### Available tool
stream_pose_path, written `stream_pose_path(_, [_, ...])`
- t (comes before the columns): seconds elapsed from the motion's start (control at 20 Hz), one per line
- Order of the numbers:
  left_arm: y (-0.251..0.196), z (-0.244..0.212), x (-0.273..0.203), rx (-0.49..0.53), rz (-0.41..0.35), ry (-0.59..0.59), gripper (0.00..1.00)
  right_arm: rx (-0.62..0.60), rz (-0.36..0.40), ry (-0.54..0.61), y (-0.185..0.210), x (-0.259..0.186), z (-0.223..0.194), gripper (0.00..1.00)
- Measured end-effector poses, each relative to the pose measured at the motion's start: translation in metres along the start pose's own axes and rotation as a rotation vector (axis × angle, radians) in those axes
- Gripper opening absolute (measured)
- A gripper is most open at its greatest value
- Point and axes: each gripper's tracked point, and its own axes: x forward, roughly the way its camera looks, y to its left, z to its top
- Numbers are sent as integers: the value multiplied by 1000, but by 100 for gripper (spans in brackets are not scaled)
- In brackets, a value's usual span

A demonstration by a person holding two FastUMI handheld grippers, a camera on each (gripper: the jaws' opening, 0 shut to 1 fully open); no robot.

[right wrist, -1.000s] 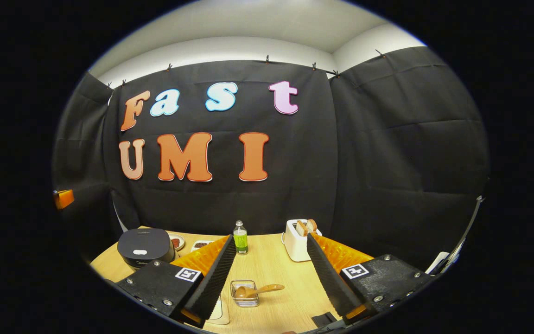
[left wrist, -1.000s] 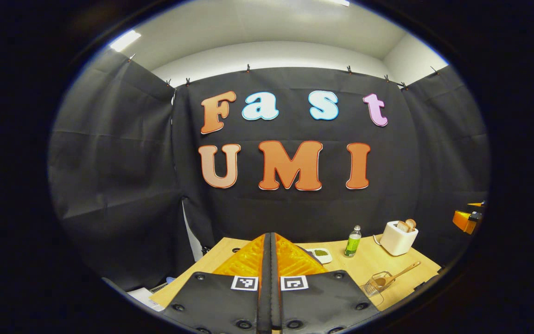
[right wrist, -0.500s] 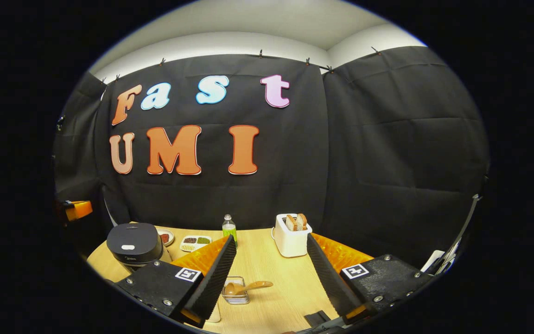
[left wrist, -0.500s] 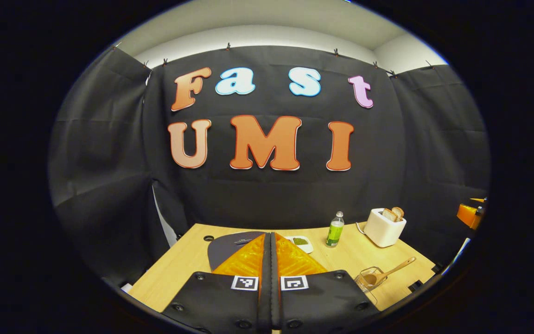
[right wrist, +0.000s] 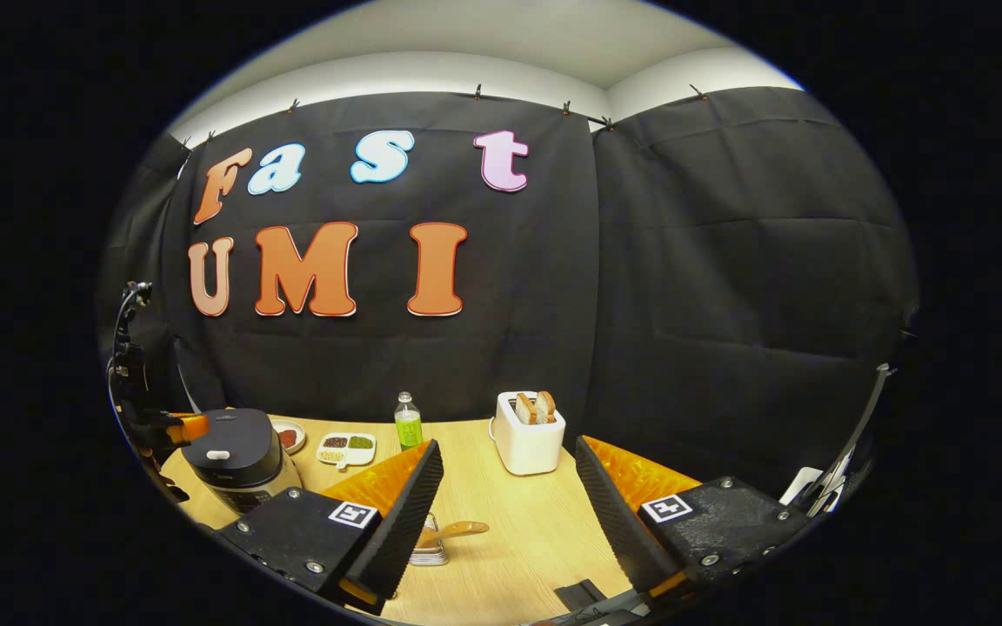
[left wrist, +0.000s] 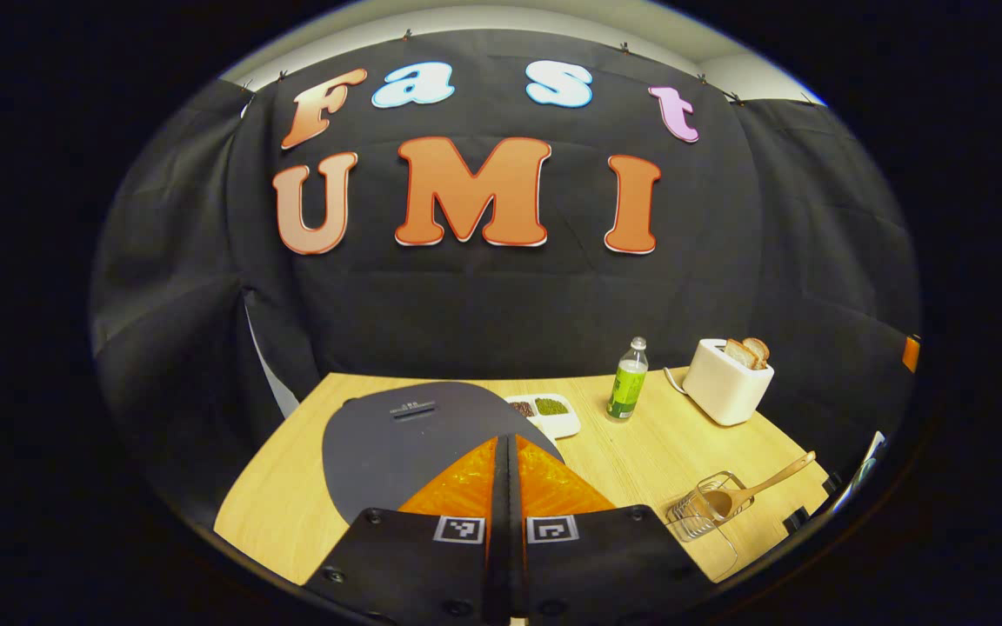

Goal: Close the left gripper, press the button to open the rice cooker; take a wooden spoon from the chopstick holder with the right hand, scoop a spoonful of rice and pour it into the rice cooker, then put the wooden spoon back into the chopstick holder.

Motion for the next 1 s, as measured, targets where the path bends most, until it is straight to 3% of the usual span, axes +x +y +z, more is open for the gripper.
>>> stream_pose_path(0.35, [11,-54,15,-24,6,134,4,0,-22,31,-10,0,-11,95])
stream_pose_path(0.45, [12,-50,17,8,-2,115,0,2,-22,37,-10,-1,-13,95])
stream_pose_path(0.55, [10,-59,19,18,1,137,4,-1,-22,40,-10,0,-13,95])
stream_pose_path(0.7, [12,-59,18,-46,-14,135,0,6,-17,46,-8,-1,-15,95])
stream_pose_path(0.85, [12,-67,18,-53,-45,216,8,9,-6,54,-4,-6,-16,95])
stream_pose_path(1.0, [12,-65,18,-64,-59,255,5,13,4,44,-4,-13,-14,95])
